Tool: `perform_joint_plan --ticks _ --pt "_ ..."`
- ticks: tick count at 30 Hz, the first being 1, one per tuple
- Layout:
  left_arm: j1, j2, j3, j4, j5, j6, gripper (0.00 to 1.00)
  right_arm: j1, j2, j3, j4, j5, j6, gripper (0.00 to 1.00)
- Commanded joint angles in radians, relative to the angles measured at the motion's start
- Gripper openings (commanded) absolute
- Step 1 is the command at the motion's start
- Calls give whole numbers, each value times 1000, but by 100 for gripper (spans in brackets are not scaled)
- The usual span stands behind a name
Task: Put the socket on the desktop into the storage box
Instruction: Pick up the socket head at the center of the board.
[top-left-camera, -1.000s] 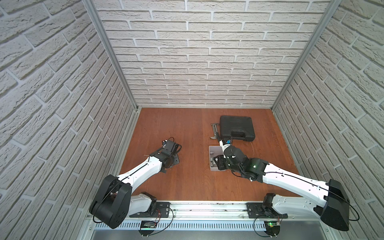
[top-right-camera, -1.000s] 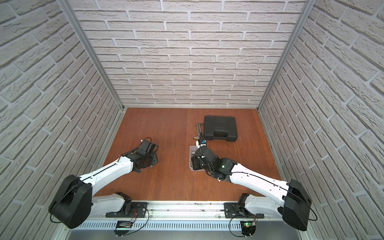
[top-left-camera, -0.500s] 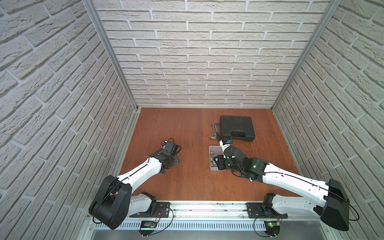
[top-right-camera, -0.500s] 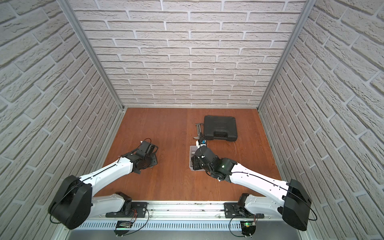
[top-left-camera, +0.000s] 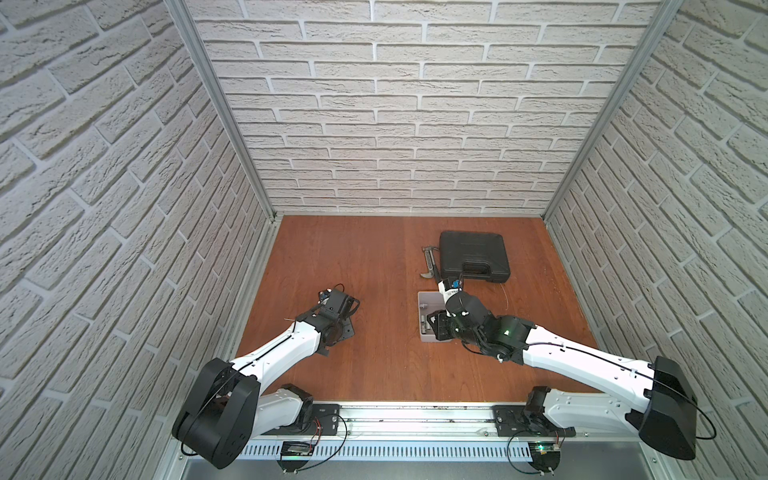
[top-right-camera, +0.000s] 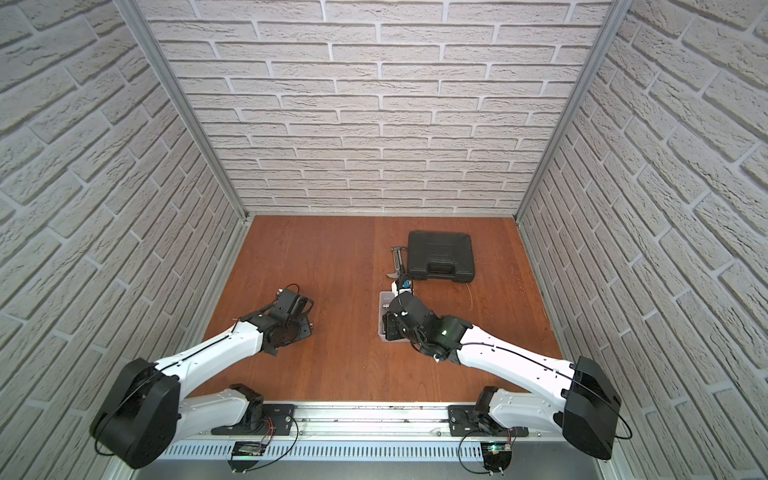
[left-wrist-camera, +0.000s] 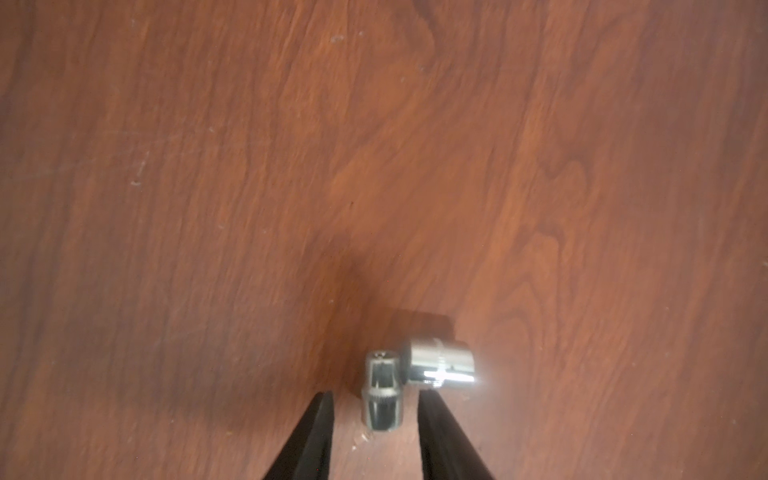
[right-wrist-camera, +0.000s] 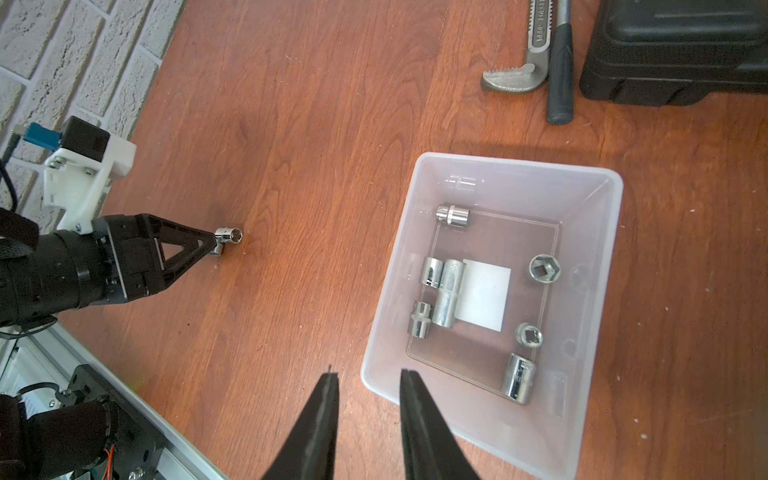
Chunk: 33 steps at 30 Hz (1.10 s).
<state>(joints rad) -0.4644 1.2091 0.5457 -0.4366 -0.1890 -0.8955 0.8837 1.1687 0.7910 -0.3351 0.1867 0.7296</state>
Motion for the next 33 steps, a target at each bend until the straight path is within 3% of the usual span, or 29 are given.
perform_joint_plan --ticks 1,33 --pt "13 25 7 6 -14 -7 39 3 -10 6 6 15 7 31" --pt "63 127 46 23 26 -3 34 2 -5 -11 16 26 14 31"
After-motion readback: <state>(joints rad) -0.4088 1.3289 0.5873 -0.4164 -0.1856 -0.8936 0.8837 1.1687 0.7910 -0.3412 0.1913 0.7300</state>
